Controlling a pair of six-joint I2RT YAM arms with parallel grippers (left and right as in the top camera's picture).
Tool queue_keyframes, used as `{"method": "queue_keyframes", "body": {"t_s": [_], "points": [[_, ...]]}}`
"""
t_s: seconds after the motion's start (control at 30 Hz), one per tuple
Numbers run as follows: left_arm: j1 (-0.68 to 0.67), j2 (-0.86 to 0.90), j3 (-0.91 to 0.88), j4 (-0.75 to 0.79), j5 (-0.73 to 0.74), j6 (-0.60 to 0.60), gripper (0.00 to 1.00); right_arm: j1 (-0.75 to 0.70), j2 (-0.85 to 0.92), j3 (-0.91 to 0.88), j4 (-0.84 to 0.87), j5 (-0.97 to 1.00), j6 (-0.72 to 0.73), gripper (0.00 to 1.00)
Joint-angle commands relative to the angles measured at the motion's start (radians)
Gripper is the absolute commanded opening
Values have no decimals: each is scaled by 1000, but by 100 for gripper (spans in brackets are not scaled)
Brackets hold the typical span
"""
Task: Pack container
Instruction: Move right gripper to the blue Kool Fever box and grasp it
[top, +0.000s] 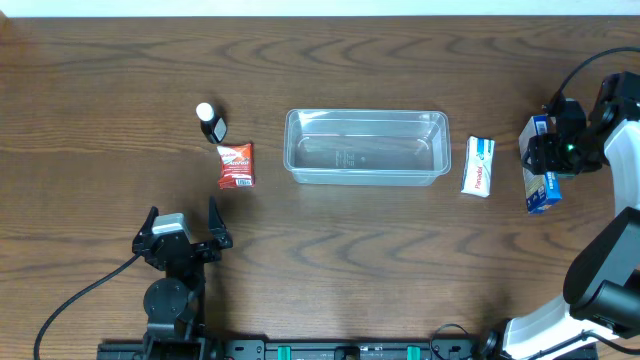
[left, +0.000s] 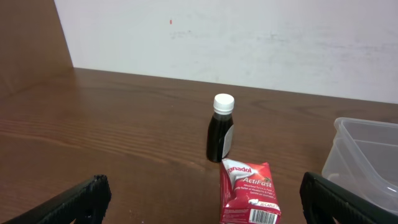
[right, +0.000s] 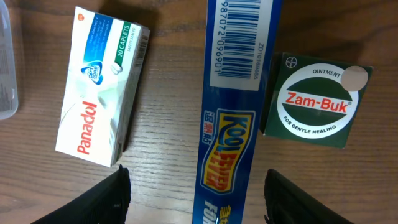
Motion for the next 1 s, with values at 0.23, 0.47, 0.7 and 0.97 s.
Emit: {"method": "queue_keyframes", "body": {"t_s": [0.23, 0.47, 0.7, 0.97], "points": [[4, -7, -30, -18, -1, 10, 98, -11, 12, 9, 17, 28, -10, 58], [4, -7, -30, -18, -1, 10, 98, -11, 24, 5, 39, 31, 2, 54], [4, -7, -30, -18, -1, 10, 98, -11, 27, -8, 60, 34, 16, 52], [4, -7, -30, -18, -1, 10, 98, -11, 27, -29, 84, 27, 31, 45]]}}
